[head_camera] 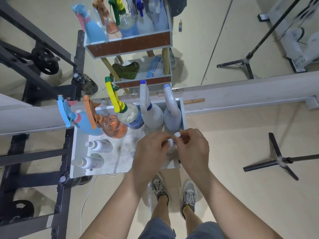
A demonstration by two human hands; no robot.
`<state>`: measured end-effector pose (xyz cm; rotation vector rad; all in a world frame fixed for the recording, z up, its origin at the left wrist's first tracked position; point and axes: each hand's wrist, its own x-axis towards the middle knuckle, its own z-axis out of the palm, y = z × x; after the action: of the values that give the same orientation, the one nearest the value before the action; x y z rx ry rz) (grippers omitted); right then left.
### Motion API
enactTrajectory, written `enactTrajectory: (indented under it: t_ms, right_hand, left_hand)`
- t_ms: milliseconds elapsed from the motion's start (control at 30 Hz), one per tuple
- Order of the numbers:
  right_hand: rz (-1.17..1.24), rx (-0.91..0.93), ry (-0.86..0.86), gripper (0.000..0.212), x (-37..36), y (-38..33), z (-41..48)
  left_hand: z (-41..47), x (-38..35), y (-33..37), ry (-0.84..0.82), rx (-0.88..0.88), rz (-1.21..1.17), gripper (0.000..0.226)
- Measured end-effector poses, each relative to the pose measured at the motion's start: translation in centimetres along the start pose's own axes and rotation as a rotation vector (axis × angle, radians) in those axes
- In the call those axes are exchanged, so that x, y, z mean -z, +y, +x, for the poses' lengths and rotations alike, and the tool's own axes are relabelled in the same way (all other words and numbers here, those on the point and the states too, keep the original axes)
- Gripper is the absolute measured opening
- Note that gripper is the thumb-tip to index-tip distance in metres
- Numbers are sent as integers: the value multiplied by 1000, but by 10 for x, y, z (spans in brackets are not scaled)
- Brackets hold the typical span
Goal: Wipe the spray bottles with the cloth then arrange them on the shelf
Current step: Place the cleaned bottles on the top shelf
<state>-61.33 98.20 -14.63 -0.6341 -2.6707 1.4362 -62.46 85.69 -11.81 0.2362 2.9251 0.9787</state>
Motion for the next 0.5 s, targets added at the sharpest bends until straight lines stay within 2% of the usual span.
enactTrajectory:
  t_ms: [233, 367, 500]
  right_hand:
    - [-64, -12, -73, 8, 5, 1, -1]
    - [-61, -46, -42, 8, 3, 1, -3]
    - [4, -68, -20, 10, 0, -1, -3]
  left_hand:
    - [-7, -5, -4, 81, 10, 61, 8]
    - [-4, -5, -4, 145, 106, 80, 6]
    - [-1, -6, -3, 179, 237, -27, 8]
